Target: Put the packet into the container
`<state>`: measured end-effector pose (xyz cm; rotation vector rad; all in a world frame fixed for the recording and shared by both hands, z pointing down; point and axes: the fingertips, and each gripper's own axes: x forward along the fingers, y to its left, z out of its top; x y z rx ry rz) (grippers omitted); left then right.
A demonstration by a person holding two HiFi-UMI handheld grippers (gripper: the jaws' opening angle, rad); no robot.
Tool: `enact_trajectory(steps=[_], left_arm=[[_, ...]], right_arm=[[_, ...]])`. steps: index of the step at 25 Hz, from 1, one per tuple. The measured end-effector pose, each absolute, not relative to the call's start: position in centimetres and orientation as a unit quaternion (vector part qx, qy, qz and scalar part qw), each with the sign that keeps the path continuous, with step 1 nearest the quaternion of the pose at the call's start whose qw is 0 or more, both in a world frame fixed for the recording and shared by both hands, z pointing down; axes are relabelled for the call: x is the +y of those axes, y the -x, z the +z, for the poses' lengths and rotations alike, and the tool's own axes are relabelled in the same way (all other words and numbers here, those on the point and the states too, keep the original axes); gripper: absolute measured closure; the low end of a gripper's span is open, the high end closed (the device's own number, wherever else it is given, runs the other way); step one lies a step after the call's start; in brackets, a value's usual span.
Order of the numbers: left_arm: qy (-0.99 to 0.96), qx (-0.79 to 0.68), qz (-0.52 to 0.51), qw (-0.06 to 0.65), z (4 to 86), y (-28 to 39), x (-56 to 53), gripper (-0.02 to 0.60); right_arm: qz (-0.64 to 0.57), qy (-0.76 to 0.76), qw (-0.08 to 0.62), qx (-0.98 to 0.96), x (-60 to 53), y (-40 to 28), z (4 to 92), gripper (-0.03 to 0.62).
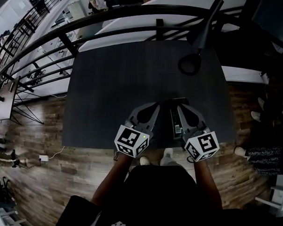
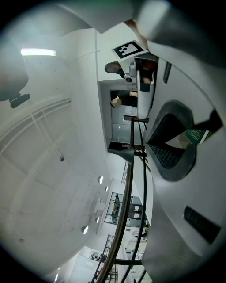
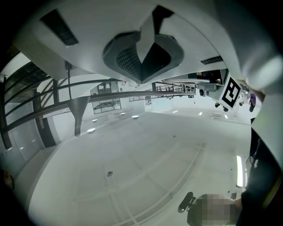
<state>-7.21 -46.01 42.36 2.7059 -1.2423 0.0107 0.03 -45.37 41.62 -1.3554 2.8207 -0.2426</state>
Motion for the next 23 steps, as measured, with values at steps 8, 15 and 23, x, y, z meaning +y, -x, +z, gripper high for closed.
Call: enact_trajectory(steps=[8,15,23], left_arm=[[-0.905,-0.418,0.004,0.082,42.33,7.35,-46.19,0.583],[-0.905,-0.418,0.004,0.085,42.54,7.24,-46.39,0.583],[-0.903,-0.419,-0.006,0.089,42.02,7.24,-46.64,0.583]], right_arm=[[-0.075,0.428,-0.004,0.901,-45.46,0.27,41.73,0.591],[-0.073,0.425,-0.005,0.902,-45.67,0.18,41.88,0.591],[-0.071,0.424,-0.009,0.903,-45.85,-0.05,41.9,0.591]])
